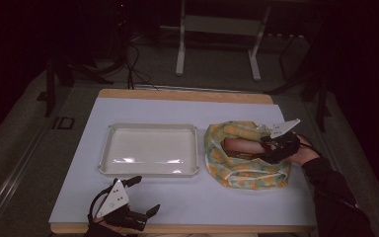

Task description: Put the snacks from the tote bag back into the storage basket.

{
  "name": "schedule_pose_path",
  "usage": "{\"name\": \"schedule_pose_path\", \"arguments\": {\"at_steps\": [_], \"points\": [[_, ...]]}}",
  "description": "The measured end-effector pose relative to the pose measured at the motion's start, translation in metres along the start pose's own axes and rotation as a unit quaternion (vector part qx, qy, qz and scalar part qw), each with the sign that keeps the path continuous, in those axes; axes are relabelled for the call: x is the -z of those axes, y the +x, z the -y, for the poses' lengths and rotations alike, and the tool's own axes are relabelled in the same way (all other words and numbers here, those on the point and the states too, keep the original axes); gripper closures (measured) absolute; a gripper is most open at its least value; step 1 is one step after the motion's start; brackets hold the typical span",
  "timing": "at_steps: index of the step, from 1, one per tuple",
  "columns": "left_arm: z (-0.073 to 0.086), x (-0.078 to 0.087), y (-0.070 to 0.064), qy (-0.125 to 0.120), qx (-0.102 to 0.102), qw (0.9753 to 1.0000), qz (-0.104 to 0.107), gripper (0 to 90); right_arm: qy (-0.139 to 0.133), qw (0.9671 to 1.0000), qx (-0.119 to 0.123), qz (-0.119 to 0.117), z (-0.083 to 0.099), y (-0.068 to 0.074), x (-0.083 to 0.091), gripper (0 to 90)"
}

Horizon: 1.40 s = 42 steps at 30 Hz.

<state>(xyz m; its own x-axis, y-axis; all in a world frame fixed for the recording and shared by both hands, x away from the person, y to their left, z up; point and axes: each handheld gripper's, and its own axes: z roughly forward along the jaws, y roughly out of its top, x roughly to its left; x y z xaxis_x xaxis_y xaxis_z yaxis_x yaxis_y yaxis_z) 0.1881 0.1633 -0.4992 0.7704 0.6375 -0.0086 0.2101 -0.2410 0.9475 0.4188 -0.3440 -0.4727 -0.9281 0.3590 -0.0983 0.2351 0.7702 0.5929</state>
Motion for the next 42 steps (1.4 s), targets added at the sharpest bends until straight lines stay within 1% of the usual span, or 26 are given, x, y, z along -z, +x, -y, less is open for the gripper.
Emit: {"name": "schedule_pose_path", "arguments": {"at_steps": [4, 5, 6, 7, 9, 13, 14, 15, 17, 19, 22, 24, 25, 27, 33, 36, 37, 42], "points": [[0.000, 0.000, 0.000, 0.000, 0.000, 1.0000, 0.000, 0.0, 0.014, 0.9999, 0.007, 0.000, 0.001, 0.000, -0.004, 28.6], [0.000, 0.000, 0.000, 0.001, 0.000, 1.0000, 0.001, 0.0, 0.017, 0.9998, 0.004, -0.001, 0.001, -0.001, -0.005, 28.7], [0.000, 0.000, 0.000, 0.002, -0.001, 1.0000, 0.001, 0.0, 0.023, 0.9997, 0.005, -0.003, 0.001, -0.001, -0.006, 29.5], [0.000, -0.001, -0.001, 0.003, -0.002, 1.0000, 0.001, 0.0, 0.029, 0.9995, 0.008, -0.001, 0.001, -0.001, -0.007, 31.7], [0.000, -0.001, -0.001, 0.002, -0.001, 1.0000, 0.003, 0.0, 0.037, 0.9992, 0.015, -0.001, 0.001, -0.001, -0.009, 33.0], [0.000, 0.000, 0.000, 0.001, 0.002, 1.0000, 0.002, 0.0, 0.042, 0.9986, 0.031, -0.006, 0.000, 0.000, -0.010, 38.3], [0.000, 0.000, 0.000, 0.001, 0.002, 1.0000, 0.002, 0.0, 0.043, 0.9984, 0.034, -0.012, -0.001, 0.001, -0.009, 39.7], [0.000, 0.000, 0.000, 0.002, 0.002, 1.0000, 0.003, 0.0, 0.043, 0.9983, 0.036, -0.017, -0.001, 0.001, -0.009, 40.2], [0.000, -0.001, -0.001, 0.003, 0.000, 1.0000, 0.004, 0.0, 0.046, 0.9979, 0.043, -0.018, -0.002, 0.002, -0.009, 40.9], [0.000, -0.001, -0.001, 0.003, 0.000, 1.0000, 0.004, 0.0, 0.046, 0.9977, 0.046, -0.018, -0.002, 0.003, -0.008, 41.3], [0.000, 0.000, -0.001, 0.001, 0.001, 1.0000, 0.003, 0.0, 0.039, 0.9982, 0.042, -0.018, -0.003, 0.002, -0.006, 42.0], [0.000, 0.000, 0.000, 0.002, 0.000, 1.0000, 0.003, 0.0, 0.032, 0.9984, 0.040, -0.022, -0.003, 0.001, -0.003, 42.2], [0.000, 0.000, -0.001, 0.002, 0.000, 1.0000, 0.004, 0.0, 0.031, 0.9986, 0.040, -0.019, -0.003, 0.001, -0.002, 42.3], [0.000, 0.000, -0.001, 0.002, -0.001, 1.0000, 0.004, 0.0, 0.028, 0.9987, 0.037, -0.022, -0.003, 0.001, 0.000, 42.4], [0.000, 0.000, -0.001, 0.003, -0.001, 1.0000, 0.003, 0.0, 0.028, 0.9986, 0.040, -0.022, -0.003, 0.000, 0.006, 42.5], [0.000, -0.001, -0.001, 0.005, -0.002, 1.0000, 0.004, 0.0, 0.022, 0.9987, 0.040, -0.023, -0.005, 0.000, 0.009, 42.5], [0.000, -0.001, -0.001, 0.006, -0.002, 1.0000, 0.005, 0.0, 0.021, 0.9987, 0.042, -0.018, -0.005, 0.001, 0.011, 42.6], [0.000, -0.001, -0.001, 0.007, -0.003, 1.0000, 0.005, 0.0, 0.018, 0.9986, 0.046, -0.017, -0.009, 0.001, 0.016, 42.5]]}}
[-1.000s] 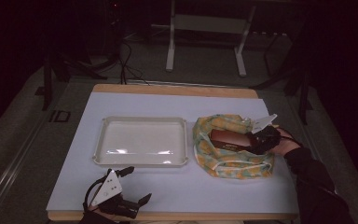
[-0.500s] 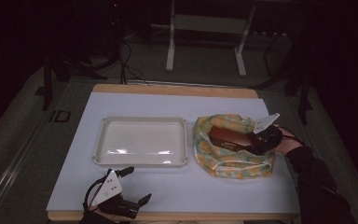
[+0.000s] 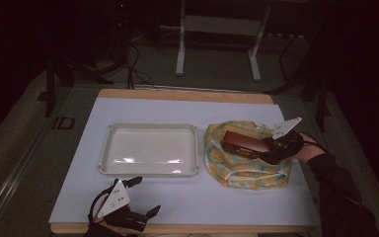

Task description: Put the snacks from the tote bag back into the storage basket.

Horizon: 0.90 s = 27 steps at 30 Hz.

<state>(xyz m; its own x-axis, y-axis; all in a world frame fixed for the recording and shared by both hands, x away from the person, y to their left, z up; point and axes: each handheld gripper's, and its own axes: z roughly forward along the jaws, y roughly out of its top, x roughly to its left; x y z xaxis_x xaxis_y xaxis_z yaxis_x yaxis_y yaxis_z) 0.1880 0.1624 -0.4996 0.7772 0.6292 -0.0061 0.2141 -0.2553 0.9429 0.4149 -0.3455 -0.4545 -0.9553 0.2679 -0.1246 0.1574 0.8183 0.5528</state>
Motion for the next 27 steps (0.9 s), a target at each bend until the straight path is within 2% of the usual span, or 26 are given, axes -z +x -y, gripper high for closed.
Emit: {"name": "schedule_pose_path", "arguments": {"at_steps": [13, 21, 27], "points": [[0.000, 0.000, 0.000, -0.002, -0.007, 1.0000, 0.002, 0.0, -0.015, 0.9997, 0.017, 0.007, -0.016, 0.002, 0.018, 42.6], [0.000, 0.001, -0.001, -0.015, -0.018, 0.9997, 0.001, 0.0, -0.021, 0.9994, 0.027, 0.009, -0.024, 0.002, 0.029, 42.6], [0.000, 0.001, -0.001, -0.016, -0.019, 0.9997, 0.002, 0.0, -0.026, 0.9989, 0.036, 0.017, -0.036, 0.003, 0.042, 42.6]]}}
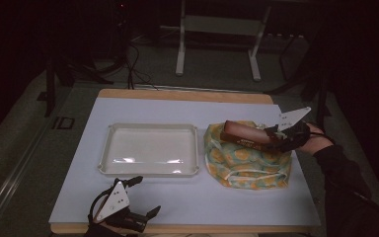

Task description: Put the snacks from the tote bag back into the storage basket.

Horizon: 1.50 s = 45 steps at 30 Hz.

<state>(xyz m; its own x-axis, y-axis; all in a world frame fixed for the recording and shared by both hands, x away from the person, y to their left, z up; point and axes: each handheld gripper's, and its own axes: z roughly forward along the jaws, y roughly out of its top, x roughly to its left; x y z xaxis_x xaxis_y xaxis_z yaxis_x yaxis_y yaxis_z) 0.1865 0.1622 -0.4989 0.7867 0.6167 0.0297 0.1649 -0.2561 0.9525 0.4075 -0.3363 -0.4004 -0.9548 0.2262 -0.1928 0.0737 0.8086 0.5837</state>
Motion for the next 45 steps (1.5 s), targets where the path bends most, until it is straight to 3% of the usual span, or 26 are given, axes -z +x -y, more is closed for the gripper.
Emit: {"name": "schedule_pose_path", "arguments": {"at_steps": [12, 22, 29, 45], "points": [[0.000, 0.000, 0.000, -0.003, 0.000, 1.0000, 0.003, 0.0, -0.001, 0.9998, 0.022, -0.001, -0.026, -0.002, 0.011, 42.6], [0.000, 0.001, -0.001, -0.001, -0.006, 1.0000, 0.000, 0.0, 0.000, 0.9985, 0.054, -0.005, -0.052, 0.000, 0.009, 42.6], [0.000, 0.001, 0.000, -0.003, -0.006, 1.0000, -0.001, 0.0, -0.004, 0.9971, 0.073, -0.021, -0.068, 0.003, 0.001, 42.6], [0.000, 0.002, -0.002, -0.003, -0.006, 1.0000, 0.006, 0.0, -0.001, 0.9894, 0.132, -0.061, -0.119, 0.020, -0.036, 42.6]]}}
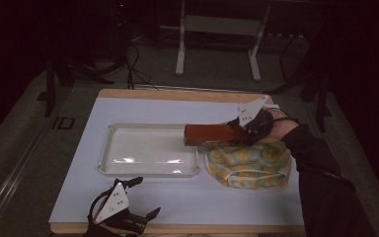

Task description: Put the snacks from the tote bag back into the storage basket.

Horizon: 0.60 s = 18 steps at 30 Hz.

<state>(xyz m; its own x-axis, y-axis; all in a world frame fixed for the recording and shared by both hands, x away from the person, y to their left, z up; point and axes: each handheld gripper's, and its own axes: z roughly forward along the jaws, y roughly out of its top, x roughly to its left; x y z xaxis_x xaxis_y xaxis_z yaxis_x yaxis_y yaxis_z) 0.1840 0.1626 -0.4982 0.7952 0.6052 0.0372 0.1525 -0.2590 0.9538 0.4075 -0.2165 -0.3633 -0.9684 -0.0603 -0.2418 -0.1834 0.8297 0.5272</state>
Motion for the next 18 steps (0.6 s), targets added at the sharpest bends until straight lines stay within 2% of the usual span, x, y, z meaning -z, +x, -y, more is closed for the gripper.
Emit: {"name": "schedule_pose_path", "arguments": {"at_steps": [8, 12, 18], "points": [[0.001, 0.004, -0.002, 0.002, -0.004, 1.0000, -0.003, 0.0, -0.008, 0.9996, 0.023, -0.016, -0.025, 0.001, -0.021, 42.6], [0.002, 0.007, -0.003, 0.002, -0.003, 1.0000, -0.007, 0.0, -0.015, 0.9994, 0.019, -0.025, -0.034, -0.001, -0.032, 42.6], [0.003, 0.011, -0.003, 0.001, 0.000, 0.9999, -0.012, 0.0, -0.024, 0.9984, 0.035, -0.037, -0.050, 0.000, -0.050, 42.6]]}}
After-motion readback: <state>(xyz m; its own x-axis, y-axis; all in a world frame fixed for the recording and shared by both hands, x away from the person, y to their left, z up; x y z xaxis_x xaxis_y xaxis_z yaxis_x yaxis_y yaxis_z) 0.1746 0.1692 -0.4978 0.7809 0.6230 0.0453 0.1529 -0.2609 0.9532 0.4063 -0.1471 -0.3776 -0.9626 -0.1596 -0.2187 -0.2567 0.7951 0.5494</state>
